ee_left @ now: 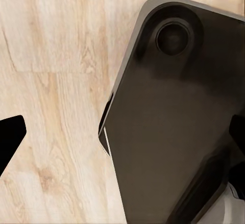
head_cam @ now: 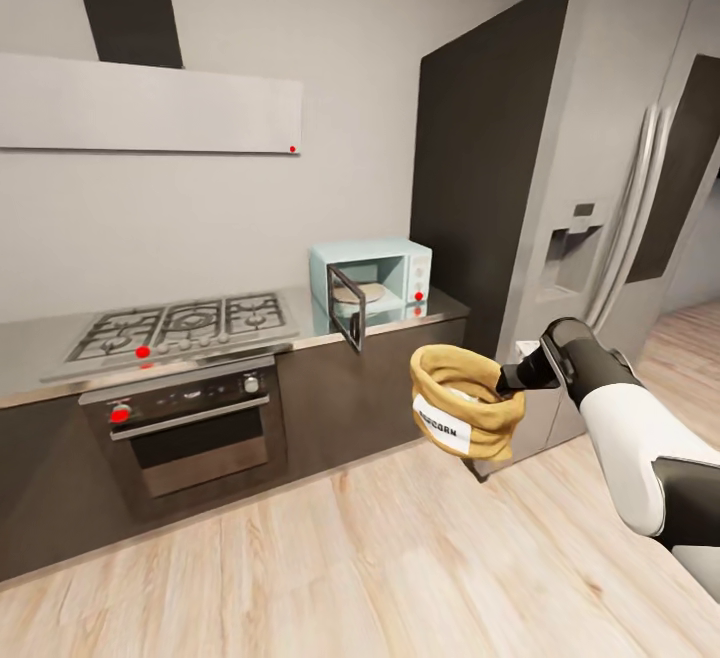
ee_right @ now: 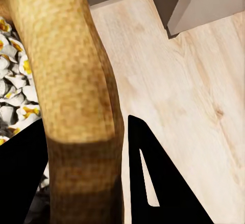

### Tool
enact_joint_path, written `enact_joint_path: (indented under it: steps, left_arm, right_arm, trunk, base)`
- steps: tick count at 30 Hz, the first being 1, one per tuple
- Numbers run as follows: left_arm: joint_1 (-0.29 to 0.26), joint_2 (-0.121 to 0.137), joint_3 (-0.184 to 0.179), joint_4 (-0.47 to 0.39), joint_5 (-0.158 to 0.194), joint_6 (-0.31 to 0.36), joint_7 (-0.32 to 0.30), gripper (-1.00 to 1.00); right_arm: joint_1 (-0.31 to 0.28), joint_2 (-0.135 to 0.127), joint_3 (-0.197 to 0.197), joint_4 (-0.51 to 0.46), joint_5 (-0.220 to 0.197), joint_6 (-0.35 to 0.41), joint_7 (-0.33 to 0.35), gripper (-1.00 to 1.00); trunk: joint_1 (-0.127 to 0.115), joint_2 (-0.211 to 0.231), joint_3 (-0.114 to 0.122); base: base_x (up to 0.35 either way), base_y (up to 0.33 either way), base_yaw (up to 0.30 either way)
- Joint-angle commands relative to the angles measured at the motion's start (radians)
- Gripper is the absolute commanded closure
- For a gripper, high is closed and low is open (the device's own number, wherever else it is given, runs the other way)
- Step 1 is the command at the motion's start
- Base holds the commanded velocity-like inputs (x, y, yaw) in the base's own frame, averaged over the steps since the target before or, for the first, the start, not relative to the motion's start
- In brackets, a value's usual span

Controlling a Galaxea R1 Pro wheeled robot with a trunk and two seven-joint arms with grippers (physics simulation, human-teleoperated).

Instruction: In the kitchen, take the popcorn bag from the countertop, put it into the microwave, and heat it until the popcorn is cooked so the cooked popcorn ends up inside the bag.

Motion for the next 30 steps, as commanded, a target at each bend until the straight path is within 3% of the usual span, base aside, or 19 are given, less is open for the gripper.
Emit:
enact_joint_path:
  steps: [1, 12, 30]
  left_arm:
    - [0.0, 0.0, 0.001, -0.002, 0.005, -0.002, 0.003, -1.0]
    - [0.0, 0.0, 0.003, -0.002, 0.005, -0.003, 0.003, -1.0]
    - [0.0, 0.0, 0.004, -0.002, 0.005, -0.004, 0.003, -1.0]
  right_arm:
    - [-0.001, 0.0, -0.005, -0.001, 0.01, 0.002, 0.009, 1.0]
    - [-0.001, 0.002, -0.002, -0.031, 0.009, 0.002, 0.01, 1.0]
    - [-0.001, 0.016, -0.002, -0.021, 0.006, 0.002, 0.012, 1.0]
  trunk:
    - [0.001, -0.001, -0.001]
    - [0.001, -0.001, -0.001]
    - [0.001, -0.001, -0.003]
  base:
    - [0.318, -0.134, 0.0]
    - [0.317, -0.151, 0.013]
    - [0.278, -0.161, 0.258]
